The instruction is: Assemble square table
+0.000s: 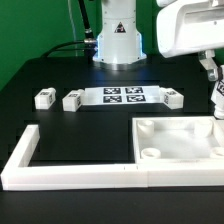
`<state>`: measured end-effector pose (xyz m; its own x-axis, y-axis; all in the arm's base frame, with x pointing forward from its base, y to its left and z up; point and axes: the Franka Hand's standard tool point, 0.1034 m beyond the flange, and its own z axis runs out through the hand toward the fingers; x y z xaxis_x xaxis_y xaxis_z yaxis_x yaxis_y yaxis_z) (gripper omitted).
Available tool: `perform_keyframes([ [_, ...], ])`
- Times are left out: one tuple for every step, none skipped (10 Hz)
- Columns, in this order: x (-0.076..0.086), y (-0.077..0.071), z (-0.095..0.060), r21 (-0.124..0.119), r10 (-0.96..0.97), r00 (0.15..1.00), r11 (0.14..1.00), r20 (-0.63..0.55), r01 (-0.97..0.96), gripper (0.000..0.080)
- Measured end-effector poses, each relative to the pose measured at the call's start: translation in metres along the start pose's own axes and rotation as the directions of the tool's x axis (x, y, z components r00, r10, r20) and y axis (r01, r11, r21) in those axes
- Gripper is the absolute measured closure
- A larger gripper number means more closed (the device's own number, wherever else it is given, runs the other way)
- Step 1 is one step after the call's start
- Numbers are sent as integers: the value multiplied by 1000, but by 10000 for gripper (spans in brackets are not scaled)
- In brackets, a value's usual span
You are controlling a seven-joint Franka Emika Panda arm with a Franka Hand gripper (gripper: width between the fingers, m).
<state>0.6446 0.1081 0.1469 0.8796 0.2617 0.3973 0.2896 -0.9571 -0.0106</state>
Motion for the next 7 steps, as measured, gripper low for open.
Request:
perform_keyframes([
  [1, 4, 0, -24, -9, 997, 1000, -76, 7, 509],
  [-3, 5, 2, -32, -10, 995, 999, -96, 7, 509],
  [-3, 6, 3, -30, -10, 996, 1000, -88, 7, 509],
  [-3, 17, 6, -40, -43, 995, 998, -90, 39, 509],
  [0, 17, 18, -32, -18, 994, 999, -104, 15, 509],
  [6, 9, 31, -18, -20, 993, 1000, -112, 19, 509],
  [10, 7, 37, -19, -22, 991, 1000, -131, 20, 509],
])
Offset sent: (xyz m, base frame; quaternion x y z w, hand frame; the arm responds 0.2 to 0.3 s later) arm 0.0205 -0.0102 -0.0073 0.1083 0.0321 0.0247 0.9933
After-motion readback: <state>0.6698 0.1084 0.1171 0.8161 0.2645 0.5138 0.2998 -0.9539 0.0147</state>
